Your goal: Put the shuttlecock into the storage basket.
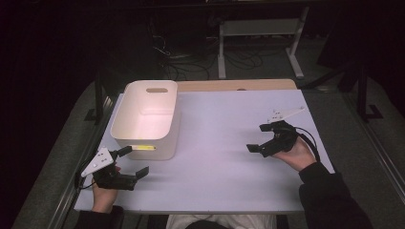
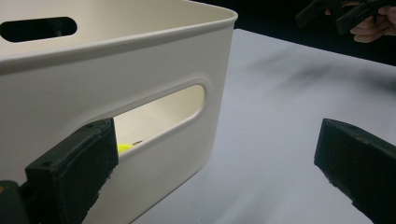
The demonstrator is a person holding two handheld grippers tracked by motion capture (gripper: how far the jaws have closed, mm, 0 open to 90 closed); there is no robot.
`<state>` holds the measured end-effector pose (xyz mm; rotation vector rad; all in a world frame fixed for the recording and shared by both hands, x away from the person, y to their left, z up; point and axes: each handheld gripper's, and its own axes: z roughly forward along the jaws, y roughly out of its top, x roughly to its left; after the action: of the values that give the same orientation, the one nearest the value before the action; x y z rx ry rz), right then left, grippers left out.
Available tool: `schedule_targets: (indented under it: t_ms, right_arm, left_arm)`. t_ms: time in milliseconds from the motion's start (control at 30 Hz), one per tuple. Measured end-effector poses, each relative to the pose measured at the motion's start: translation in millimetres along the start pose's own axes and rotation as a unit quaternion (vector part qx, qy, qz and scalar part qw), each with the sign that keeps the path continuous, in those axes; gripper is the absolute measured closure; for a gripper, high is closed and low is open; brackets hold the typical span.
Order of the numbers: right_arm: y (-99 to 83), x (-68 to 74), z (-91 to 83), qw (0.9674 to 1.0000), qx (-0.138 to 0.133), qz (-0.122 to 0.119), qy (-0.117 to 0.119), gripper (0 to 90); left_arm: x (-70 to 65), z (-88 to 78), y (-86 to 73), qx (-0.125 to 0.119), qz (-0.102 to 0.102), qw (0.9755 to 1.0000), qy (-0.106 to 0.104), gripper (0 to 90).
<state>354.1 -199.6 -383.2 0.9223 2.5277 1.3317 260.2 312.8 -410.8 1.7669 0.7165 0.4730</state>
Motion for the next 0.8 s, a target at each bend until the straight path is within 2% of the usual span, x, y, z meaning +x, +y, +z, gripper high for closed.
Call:
schedule_targets:
  t_ms: [333,800]
  right_arm:
    - [-17.0,-2.4,-9.3,0.9999,-0.006,0.011,-0.009,0.0]
    - [-43.7,-4.5,-23.5,0.9988,-0.020,0.024,-0.037,0.0]
  left_arm:
    - [-0.1,-0.1,-0.1,0.000,0.000,1.0000,0.000,0.0]
    - [-0.3,-0.6,-0.1,0.001,-0.001,1.0000,0.001,0.0]
